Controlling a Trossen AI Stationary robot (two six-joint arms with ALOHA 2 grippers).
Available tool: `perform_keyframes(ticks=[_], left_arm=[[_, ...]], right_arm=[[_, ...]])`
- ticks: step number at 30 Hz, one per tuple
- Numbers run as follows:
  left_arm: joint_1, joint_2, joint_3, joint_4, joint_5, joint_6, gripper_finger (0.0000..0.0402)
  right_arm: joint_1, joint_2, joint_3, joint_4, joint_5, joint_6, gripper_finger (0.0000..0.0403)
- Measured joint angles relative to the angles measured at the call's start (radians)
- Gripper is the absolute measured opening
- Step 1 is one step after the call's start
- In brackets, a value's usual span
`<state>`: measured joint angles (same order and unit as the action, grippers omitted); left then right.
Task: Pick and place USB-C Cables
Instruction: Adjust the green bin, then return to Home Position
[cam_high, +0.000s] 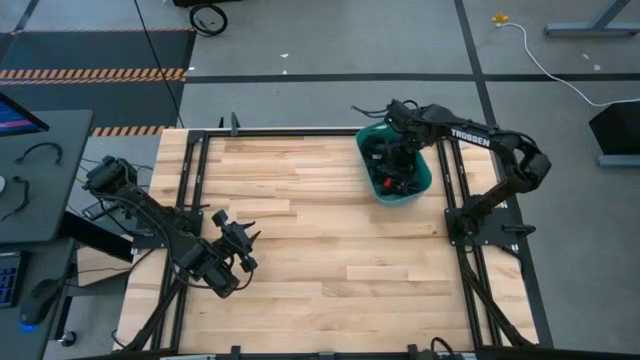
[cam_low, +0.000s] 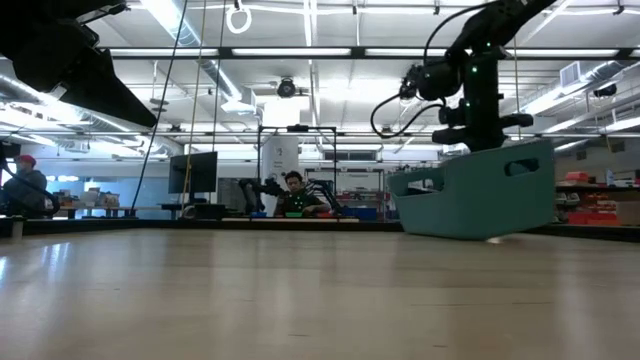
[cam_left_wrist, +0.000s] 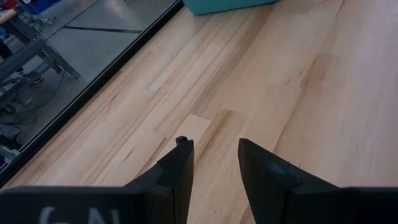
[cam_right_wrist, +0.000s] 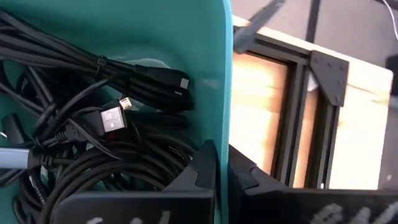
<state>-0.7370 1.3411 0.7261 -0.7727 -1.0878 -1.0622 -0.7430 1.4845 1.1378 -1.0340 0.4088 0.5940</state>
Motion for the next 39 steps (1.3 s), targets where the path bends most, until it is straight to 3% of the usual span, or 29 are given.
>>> perform_keyframes(ticks=[10, 14, 21, 27, 30, 33, 39], left_arm=[[-0.001, 0.0, 0.0, 0.003, 0.0, -0.001, 0.0133], [-0.001, 0.0, 0.0, 0.012, 0.0, -0.001, 0.0133], [-0.001, 0.0, 0.0, 0.016, 0.0, -0.001, 0.0133], [-0.001, 0.0, 0.0, 0.031, 0.0, -0.002, 0.0133], [-0.001, 0.0, 0.0, 0.031, 0.011, -0.008, 0.0133], [-0.001, 0.0, 0.0, 0.03, 0.011, -0.012, 0.0133], [-0.001, 0.0, 0.0, 0.03, 0.011, -0.027, 0.0133]], right_arm=[[-0.026, -0.001, -0.037, 0.006, -0.028, 0.224, 0.0005], [-0.026, -0.001, -0.064, 0.009, -0.023, 0.248, 0.0024], [-0.026, -0.026, -0.055, 0.017, 0.007, 0.136, 0.0106], [-0.008, -0.16, -0.05, 0.013, 0.024, -0.04, 0.0149], [0.09, -0.272, -0.079, 0.015, 0.013, -0.094, 0.0149], [0.264, -0.392, -0.149, 0.067, 0.014, -0.061, 0.0138], [0.705, -0.591, -0.367, 0.414, 0.006, -0.039, 0.0093]])
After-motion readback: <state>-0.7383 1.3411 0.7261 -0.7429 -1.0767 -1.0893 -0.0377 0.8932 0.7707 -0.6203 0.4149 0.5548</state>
